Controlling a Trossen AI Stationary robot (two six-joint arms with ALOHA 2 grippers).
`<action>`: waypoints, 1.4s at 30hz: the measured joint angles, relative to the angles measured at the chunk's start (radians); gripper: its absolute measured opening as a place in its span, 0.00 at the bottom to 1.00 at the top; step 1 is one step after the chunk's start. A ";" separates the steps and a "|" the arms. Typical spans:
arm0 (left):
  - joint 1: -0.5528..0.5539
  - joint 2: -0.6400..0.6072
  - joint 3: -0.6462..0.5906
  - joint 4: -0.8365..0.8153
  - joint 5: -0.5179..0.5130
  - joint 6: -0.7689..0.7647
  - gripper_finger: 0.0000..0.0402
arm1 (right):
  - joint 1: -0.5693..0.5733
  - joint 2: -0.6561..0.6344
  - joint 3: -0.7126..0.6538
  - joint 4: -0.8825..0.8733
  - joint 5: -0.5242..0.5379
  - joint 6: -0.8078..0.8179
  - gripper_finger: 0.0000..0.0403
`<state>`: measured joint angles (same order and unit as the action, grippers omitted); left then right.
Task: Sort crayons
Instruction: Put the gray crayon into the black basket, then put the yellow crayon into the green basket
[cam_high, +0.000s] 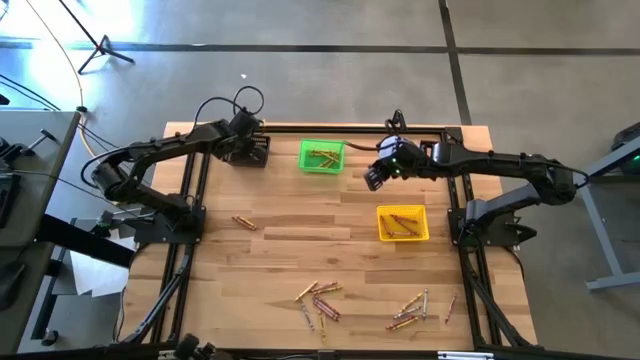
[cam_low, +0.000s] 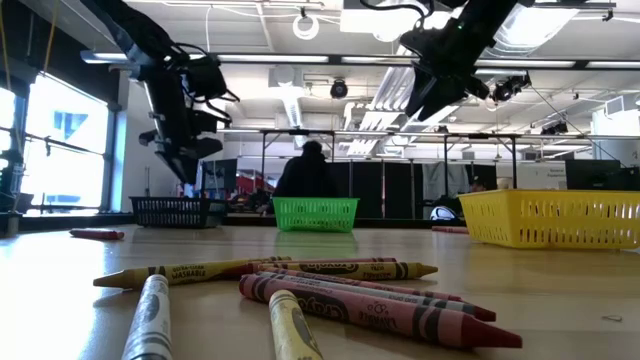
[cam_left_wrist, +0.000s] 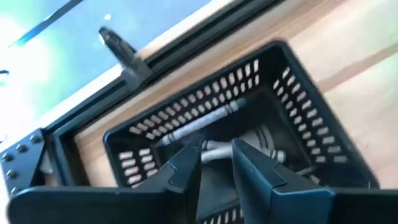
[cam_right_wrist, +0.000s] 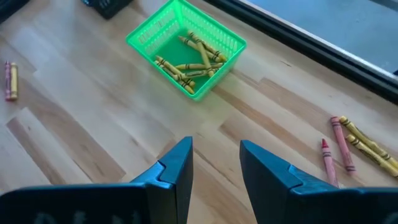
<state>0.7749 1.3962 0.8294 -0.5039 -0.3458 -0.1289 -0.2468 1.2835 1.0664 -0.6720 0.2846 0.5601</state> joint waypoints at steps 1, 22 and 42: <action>-0.002 -0.001 0.001 0.009 0.012 -0.004 0.22 | -0.002 0.000 0.000 0.000 0.000 0.011 0.29; -0.481 -0.231 -0.049 -0.658 0.423 0.107 0.18 | -0.016 0.000 0.000 -0.184 -0.048 0.012 0.29; -0.696 -0.029 -0.057 -0.449 0.421 0.141 0.18 | -0.016 0.000 0.000 -0.211 -0.049 -0.045 0.29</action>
<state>0.0786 1.3677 0.7719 -0.9526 0.0756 0.0118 -0.2630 1.2835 1.0664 -0.8825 0.2356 0.5151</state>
